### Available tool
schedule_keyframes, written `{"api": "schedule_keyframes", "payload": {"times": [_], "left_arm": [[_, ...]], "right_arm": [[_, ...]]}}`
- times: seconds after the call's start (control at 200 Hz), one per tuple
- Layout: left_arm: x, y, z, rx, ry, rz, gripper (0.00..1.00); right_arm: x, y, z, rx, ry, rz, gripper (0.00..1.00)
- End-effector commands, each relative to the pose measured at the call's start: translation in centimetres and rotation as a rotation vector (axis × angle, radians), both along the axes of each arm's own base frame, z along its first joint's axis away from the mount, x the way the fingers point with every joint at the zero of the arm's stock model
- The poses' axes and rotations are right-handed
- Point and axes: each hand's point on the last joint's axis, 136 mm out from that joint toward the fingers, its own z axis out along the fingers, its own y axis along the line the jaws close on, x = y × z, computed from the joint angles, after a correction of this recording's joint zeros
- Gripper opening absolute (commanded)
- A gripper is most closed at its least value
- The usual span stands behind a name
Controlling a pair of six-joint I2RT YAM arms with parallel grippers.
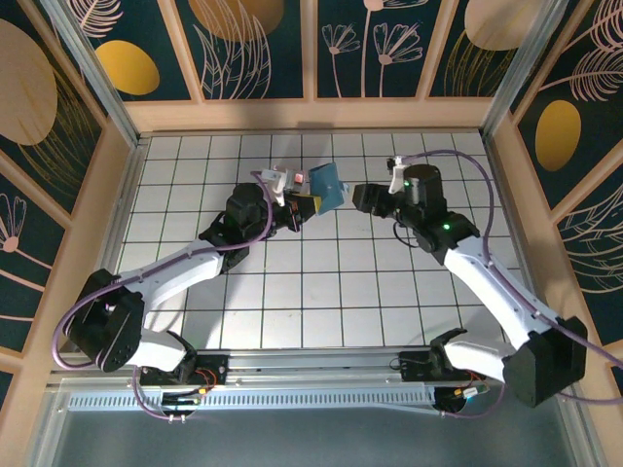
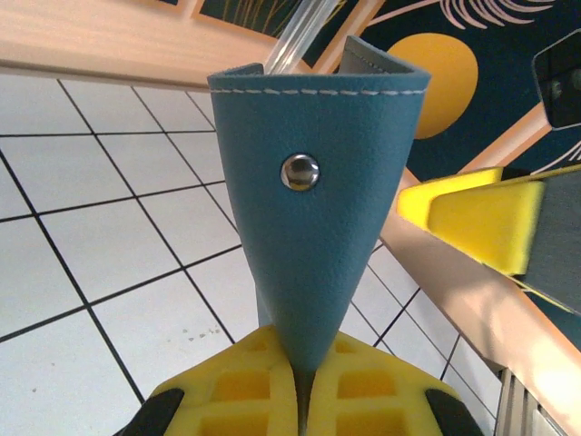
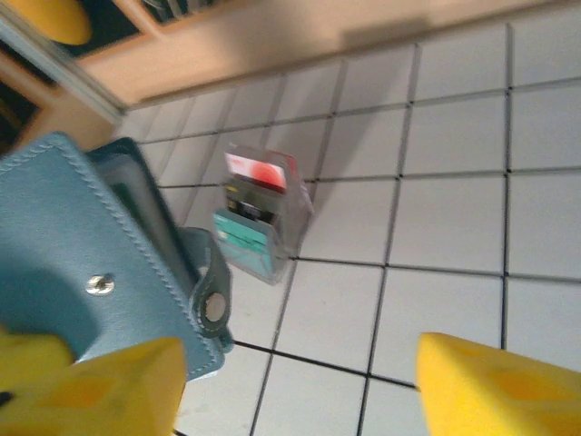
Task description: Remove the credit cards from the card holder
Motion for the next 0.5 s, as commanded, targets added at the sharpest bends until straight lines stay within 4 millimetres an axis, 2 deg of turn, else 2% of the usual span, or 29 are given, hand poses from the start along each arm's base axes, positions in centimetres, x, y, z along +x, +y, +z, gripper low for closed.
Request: {"api": "schedule_keyframes", "payload": {"times": [0.0,0.145,0.335,0.385,0.49], "left_arm": [[-0.7,0.0,2.1,-0.027,-0.068,-0.034,0.00],[-1.4,-0.5,3.1,-0.058,-0.078,-0.083,0.00],[-2.6,-0.7,4.2,-0.099,-0.098,-0.137,0.00],[-3.0,-0.7,4.5,-0.108,-0.106,-0.149,0.00],[-3.6,-0.7,4.9,-0.118,-0.119,-0.178,0.00]], "right_arm": [[-1.9,2.1,2.5,0.096,-0.117,0.201,0.76],[-3.0,3.4,2.4,0.157,-0.145,0.304,0.78],[-3.0,3.8,2.1,0.160,-0.156,0.327,0.78],[-2.6,3.7,1.9,0.147,-0.153,0.309,0.76],[-1.4,2.5,1.6,0.116,-0.145,0.230,0.64]]}}
